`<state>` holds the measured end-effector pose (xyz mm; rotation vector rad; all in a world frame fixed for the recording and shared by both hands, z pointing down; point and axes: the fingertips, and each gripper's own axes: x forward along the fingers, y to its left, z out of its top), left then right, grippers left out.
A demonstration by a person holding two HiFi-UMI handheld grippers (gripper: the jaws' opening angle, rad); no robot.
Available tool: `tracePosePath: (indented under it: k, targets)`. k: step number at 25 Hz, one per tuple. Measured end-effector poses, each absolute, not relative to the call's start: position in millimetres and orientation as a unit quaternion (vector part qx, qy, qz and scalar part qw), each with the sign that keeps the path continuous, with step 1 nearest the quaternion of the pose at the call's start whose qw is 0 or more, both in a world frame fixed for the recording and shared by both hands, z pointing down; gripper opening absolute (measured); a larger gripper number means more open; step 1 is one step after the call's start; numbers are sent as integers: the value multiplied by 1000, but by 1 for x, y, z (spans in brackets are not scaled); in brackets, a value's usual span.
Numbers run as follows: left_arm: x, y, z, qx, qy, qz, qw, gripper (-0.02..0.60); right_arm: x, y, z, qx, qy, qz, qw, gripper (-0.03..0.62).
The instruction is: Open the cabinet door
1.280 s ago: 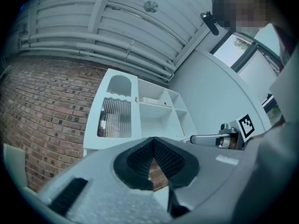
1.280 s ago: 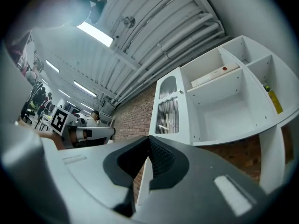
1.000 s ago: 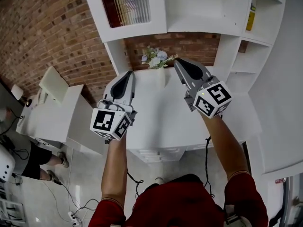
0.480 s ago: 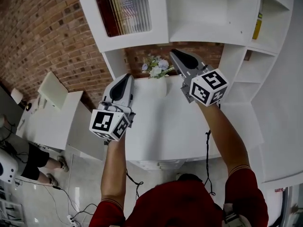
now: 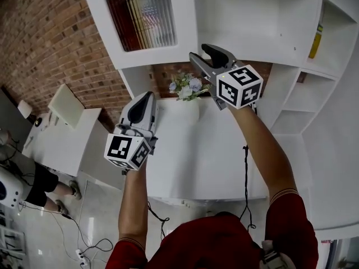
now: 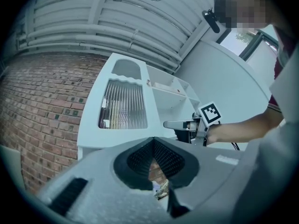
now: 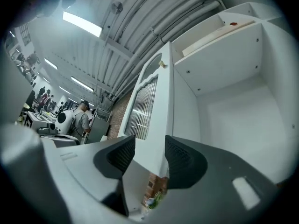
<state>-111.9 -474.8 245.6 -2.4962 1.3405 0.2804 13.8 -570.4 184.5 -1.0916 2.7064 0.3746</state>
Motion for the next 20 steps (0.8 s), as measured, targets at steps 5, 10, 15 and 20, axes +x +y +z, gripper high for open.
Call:
tracePosePath:
  k: [5, 10, 15, 20]
  targets:
    - [-119, -479, 246, -859, 481, 90, 149, 0, 9, -594, 183, -361, 922, 110, 89, 221]
    - [-127, -480, 247, -852, 493, 85, 152, 0, 5, -605, 183, -356, 924, 103, 88, 230]
    - [-132, -481, 251, -850, 499, 82, 148, 0, 3, -606, 181, -356, 925, 102, 87, 227]
    - [-136, -479, 258, -849, 502, 78, 142, 0, 5, -598, 181, -355, 924, 98, 99, 213]
